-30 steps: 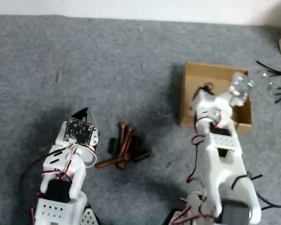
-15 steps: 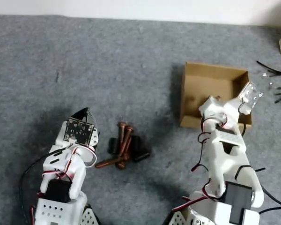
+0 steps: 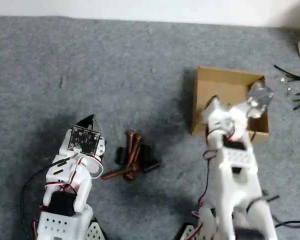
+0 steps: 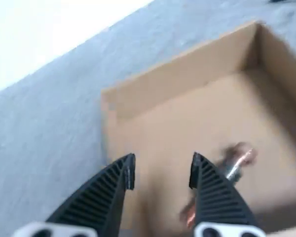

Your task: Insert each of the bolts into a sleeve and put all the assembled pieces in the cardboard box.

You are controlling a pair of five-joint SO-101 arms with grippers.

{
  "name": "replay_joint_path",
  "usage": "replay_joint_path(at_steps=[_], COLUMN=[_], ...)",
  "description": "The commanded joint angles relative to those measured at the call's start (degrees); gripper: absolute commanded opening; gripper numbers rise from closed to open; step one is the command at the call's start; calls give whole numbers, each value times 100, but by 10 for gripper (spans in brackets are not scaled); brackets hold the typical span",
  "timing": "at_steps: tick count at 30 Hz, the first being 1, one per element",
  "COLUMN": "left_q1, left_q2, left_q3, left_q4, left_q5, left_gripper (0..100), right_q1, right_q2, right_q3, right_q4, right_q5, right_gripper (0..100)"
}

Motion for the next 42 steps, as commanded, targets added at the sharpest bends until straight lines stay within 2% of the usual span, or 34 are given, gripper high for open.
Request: replay_joint_path(at_steps=[1, 4, 7, 15, 17, 20, 23, 26, 32, 42], left_q1=[-198, -207, -215, -233, -233, -242, -374, -382, -356, -356], left_q2=[-57, -57, -57, -57, -57, -57, -57, -57, -57, -57], left_q3=[84, 84, 75, 48, 48, 48, 31, 31, 22, -13], left_q4=[-158, -158, -158, -158, -158, -158, -158, -158, -158, -158], left_q5=[0, 0, 0, 0, 0, 0, 0, 0, 0, 0], left_gripper=[7, 7, 7, 7, 7, 7, 7, 7, 7, 7], right_q1=[-1191, -2316, -2905, -3952, -4136, -4286, -4303, -4312, -4321, -4321], right_q2=[-1780, -2818, -3301, -2501, -2123, -1675, -1481, -1473, -1473, -1411], right_q3=[629, 1288, 1692, 1807, 1807, 1807, 1648, 1262, 875, 884], right_q4=[347, 576, 629, 620, 629, 725, 1473, 2369, 3152, 3134], right_q5=[765, 1380, 1714, 1758, 2048, 2954, 3886, 4431, 5002, 5266], right_gripper=[156, 156, 156, 156, 156, 156, 156, 156, 156, 156])
